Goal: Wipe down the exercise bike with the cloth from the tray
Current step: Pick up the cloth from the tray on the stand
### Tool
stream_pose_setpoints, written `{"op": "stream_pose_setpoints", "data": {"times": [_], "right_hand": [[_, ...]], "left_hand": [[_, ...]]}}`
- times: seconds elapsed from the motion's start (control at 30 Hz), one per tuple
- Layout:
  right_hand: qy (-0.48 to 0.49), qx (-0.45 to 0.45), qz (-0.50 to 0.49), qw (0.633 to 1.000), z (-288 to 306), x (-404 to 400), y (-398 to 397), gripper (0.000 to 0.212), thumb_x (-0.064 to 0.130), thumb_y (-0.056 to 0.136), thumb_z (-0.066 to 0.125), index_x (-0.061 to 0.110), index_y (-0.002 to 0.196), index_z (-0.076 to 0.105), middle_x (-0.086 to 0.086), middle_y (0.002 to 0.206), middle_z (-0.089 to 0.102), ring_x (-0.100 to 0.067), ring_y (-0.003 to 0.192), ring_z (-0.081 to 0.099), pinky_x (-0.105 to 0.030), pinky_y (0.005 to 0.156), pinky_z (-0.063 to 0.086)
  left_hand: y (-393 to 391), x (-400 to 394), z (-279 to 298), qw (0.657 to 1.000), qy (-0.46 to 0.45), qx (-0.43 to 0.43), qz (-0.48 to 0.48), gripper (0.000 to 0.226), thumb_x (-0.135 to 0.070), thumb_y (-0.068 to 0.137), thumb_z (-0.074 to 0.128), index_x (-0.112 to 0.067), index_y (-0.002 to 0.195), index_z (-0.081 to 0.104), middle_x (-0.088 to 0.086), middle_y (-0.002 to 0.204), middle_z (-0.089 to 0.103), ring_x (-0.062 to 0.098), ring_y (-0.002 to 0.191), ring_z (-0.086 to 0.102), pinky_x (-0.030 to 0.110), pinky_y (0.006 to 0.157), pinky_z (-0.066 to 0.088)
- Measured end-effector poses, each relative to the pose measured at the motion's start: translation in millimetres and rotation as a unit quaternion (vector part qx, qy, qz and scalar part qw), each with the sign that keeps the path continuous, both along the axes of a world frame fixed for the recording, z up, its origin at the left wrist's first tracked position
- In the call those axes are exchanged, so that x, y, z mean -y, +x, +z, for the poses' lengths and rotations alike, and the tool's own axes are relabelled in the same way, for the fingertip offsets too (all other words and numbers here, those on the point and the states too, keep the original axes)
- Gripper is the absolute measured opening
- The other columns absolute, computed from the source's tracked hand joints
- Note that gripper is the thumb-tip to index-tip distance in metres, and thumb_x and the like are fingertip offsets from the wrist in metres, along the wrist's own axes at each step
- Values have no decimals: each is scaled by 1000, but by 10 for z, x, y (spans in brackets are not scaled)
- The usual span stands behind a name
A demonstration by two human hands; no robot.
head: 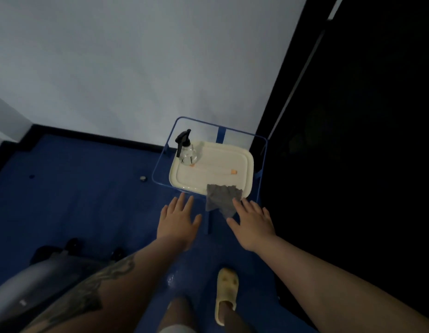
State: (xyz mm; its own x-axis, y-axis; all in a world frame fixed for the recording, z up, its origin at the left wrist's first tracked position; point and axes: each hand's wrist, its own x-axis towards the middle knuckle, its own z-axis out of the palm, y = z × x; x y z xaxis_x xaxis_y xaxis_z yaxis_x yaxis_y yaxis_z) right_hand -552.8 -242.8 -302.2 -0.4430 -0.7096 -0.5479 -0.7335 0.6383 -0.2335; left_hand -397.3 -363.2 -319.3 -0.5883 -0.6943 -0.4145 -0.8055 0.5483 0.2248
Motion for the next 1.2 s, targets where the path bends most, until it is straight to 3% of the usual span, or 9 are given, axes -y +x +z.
{"op": "stream_pose_setpoints", "data": {"times": [0.33,0.63,0.8,0.9,1.2], "right_hand": [[42,15,-38,998,-828,603,-176,63,48,99,29,27,152,2,0,161,4,-22,147,4,-42,120,1],[-14,22,-71,997,-1186,698,-177,49,34,99,43,20,145,34,-2,150,37,-22,138,30,-37,117,18],[-88,-16,-99,991,-1213,718,-195,23,26,93,56,11,107,67,-7,109,66,-27,104,56,-35,88,41],[-77,-28,-124,989,-1204,730,-190,21,29,92,56,13,91,68,-10,94,68,-29,92,59,-31,66,36],[-57,-32,-122,990,-913,801,-289,26,33,95,50,17,83,66,-3,87,68,-24,84,60,-28,57,33]], "left_hand": [[-384,422,-712,998,53,-4,-21,64,-50,97,26,-26,152,5,0,161,-3,19,148,-5,38,118,0],[-387,412,-1048,996,39,-41,-67,60,-45,98,31,-23,151,13,2,161,3,19,148,-5,38,119,1],[-369,435,-1103,995,36,-56,-73,60,-44,98,33,-23,151,15,1,161,6,19,148,-4,38,119,2],[-349,418,-1112,995,33,-61,-70,60,-43,98,34,-24,151,14,1,161,5,18,148,-5,38,119,3],[-279,501,-923,996,69,-51,-33,65,-42,96,37,-24,151,10,-1,161,3,17,148,-4,38,119,1]]}}
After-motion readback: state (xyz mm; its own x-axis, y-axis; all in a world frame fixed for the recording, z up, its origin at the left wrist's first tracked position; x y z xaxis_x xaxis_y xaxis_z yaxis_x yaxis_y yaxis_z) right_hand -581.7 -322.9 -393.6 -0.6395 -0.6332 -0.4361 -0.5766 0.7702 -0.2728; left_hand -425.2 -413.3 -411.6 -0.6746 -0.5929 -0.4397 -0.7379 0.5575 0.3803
